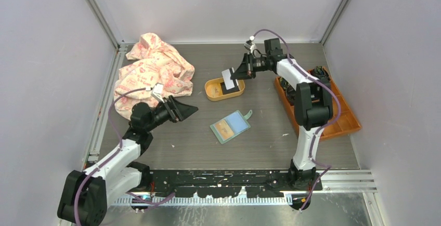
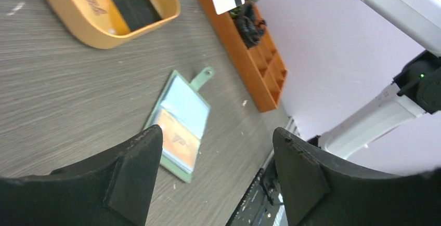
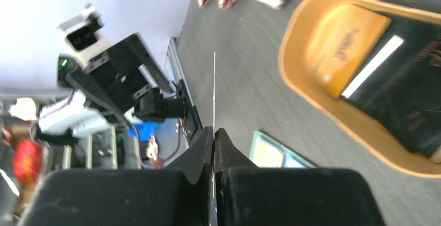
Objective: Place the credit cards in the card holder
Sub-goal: Pick up the credit card from the storage box, then insert the credit card into the card holder.
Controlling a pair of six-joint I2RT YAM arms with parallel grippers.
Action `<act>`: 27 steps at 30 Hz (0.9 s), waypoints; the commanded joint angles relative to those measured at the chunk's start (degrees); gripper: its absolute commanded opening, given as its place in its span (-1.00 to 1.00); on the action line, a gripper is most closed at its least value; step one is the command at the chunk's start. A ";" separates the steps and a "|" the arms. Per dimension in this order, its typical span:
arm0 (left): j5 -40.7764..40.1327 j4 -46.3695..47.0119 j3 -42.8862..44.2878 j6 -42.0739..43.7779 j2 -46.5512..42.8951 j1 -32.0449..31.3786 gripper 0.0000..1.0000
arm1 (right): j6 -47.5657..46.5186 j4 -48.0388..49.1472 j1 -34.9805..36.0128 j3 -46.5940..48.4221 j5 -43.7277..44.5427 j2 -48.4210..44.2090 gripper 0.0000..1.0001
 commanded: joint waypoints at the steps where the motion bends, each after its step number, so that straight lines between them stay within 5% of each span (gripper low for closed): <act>1: 6.54 27.72 -5.26 -8.00 -1.39 -0.17 0.52 | -13.65 -5.35 1.29 -3.97 -8.30 -12.19 -0.97; 5: 1.71 33.07 -8.26 -5.35 -3.15 -7.15 0.48 | -26.16 -11.30 3.40 -11.32 -9.01 -20.04 -0.97; 11: -12.26 33.28 -12.12 9.72 -7.22 -24.97 0.47 | -27.56 -1.53 5.73 -24.28 -11.17 -31.27 -0.98; 19: -16.90 33.81 -12.94 14.42 -7.39 -33.20 0.43 | -44.63 -0.89 10.01 -33.95 -15.04 -41.91 -0.98; 27: -22.43 34.93 -11.04 24.84 -0.37 -43.27 0.38 | -45.59 -1.57 11.60 -33.91 -14.54 -43.10 -0.98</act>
